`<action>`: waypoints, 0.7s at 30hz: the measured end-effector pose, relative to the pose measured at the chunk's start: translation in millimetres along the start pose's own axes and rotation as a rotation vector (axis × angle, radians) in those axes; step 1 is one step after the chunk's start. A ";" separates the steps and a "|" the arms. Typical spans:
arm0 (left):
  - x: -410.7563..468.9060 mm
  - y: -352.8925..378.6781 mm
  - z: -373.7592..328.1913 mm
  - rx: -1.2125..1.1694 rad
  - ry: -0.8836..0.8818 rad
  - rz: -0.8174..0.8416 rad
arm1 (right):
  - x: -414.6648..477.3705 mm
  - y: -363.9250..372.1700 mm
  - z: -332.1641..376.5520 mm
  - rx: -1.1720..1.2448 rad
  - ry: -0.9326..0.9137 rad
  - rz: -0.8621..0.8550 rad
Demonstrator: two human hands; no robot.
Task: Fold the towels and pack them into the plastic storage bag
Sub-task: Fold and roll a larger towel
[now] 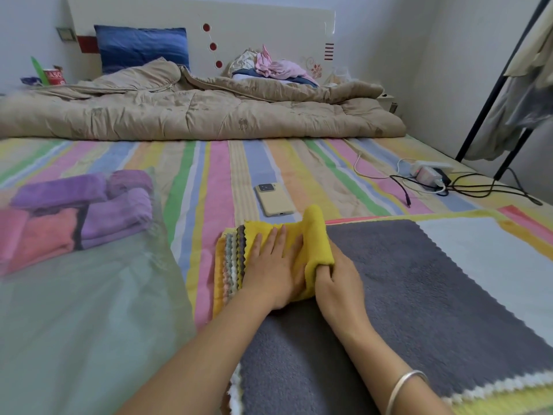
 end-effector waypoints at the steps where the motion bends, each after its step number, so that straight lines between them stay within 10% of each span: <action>1: 1.5 -6.9 2.7 -0.182 0.009 -0.021 | -2.6 7.6 9.1 -0.020 -0.075 0.036; 4: -1.7 -36.9 47.5 -1.129 -0.233 -0.252 | -10.2 24.4 36.5 -0.221 -0.284 0.064; 7: -21.9 -38.8 95.3 -1.469 -0.595 -0.378 | -18.1 40.1 61.9 -0.453 -0.453 0.022; 16: -38.0 -23.9 108.3 -1.534 -0.602 -0.180 | -34.5 84.2 73.6 -0.667 -0.619 0.246; 21: -31.8 -18.0 118.3 -1.415 -0.624 -0.259 | -9.4 55.5 61.6 0.068 -0.096 0.283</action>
Point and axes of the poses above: each hand's wrist, its own x-axis towards the middle knuckle, its own y-axis out of the palm, z = x × y, the point moved 9 cm from there along x, towards the middle knuckle, and after that the axes turned 3 degrees about -x, right-handed, at the moved point
